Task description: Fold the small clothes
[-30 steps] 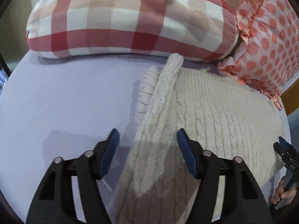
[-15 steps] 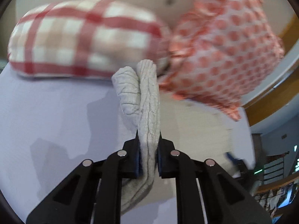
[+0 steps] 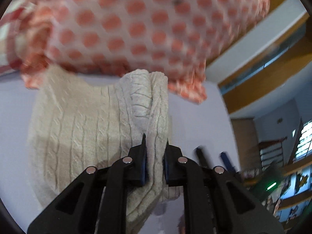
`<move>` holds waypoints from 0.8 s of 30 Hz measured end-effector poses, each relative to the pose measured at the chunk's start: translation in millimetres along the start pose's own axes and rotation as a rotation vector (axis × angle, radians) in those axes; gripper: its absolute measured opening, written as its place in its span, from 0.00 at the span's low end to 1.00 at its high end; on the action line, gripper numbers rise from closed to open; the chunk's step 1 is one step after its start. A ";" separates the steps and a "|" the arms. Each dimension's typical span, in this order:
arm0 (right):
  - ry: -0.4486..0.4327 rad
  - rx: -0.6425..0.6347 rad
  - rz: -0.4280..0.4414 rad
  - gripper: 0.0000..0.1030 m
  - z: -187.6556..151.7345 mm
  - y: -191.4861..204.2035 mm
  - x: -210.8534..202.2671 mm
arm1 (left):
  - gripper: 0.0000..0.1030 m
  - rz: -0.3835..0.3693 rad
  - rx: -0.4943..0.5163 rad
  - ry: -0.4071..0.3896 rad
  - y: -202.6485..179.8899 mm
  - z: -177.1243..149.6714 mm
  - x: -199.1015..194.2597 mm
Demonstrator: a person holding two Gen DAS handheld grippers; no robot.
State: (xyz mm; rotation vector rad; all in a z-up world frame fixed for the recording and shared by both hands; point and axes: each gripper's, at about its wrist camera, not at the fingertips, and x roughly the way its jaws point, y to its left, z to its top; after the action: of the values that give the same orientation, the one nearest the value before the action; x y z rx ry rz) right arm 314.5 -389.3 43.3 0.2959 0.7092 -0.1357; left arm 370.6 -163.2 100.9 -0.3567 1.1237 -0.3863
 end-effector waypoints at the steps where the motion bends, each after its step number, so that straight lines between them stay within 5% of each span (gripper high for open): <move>1: 0.017 0.041 0.008 0.99 2.2 -10.5 3.5 | 0.14 0.019 0.012 0.042 -3.5 -3.7 17.0; 4: 0.029 0.084 0.015 0.99 4.1 -20.7 6.3 | 0.22 -0.035 0.055 0.120 -7.9 -16.4 47.5; 6: 0.026 0.066 0.014 0.99 3.2 -17.4 6.0 | 0.32 -0.212 0.034 0.112 -2.1 -15.8 35.3; 8: 0.025 0.053 0.027 0.99 2.4 -13.7 5.1 | 0.34 -0.498 -0.051 0.127 16.2 -14.0 12.1; 9: 0.018 0.046 0.042 0.99 2.1 -11.0 4.4 | 0.40 -0.524 -0.054 0.102 23.6 -14.0 -1.4; 13: -0.052 -0.020 0.183 0.99 3.8 3.1 -9.3 | 0.64 -0.331 0.072 -0.116 56.5 -17.5 -75.2; 15: -0.080 -0.115 0.285 0.99 -0.6 26.0 -24.7 | 0.67 -0.184 0.068 -0.145 83.2 -22.9 -93.6; 19: -0.061 -0.352 0.535 0.83 -25.3 92.2 -55.4 | 0.70 -0.050 0.030 -0.119 124.9 -39.8 -92.8; 21: -0.023 -0.483 0.541 0.69 -42.5 122.9 -60.2 | 0.71 -0.062 0.022 -0.108 138.3 -48.8 -91.0; 24: 0.009 -0.506 0.370 0.69 -50.3 128.0 -48.7 | 0.72 -0.077 0.074 -0.109 142.5 -61.4 -86.7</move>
State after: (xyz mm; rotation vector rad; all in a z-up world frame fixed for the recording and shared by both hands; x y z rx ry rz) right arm 275.1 -250.9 67.5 -0.0611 0.6628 0.3937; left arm 298.2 -2.2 80.1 -0.3522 0.9886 -0.4704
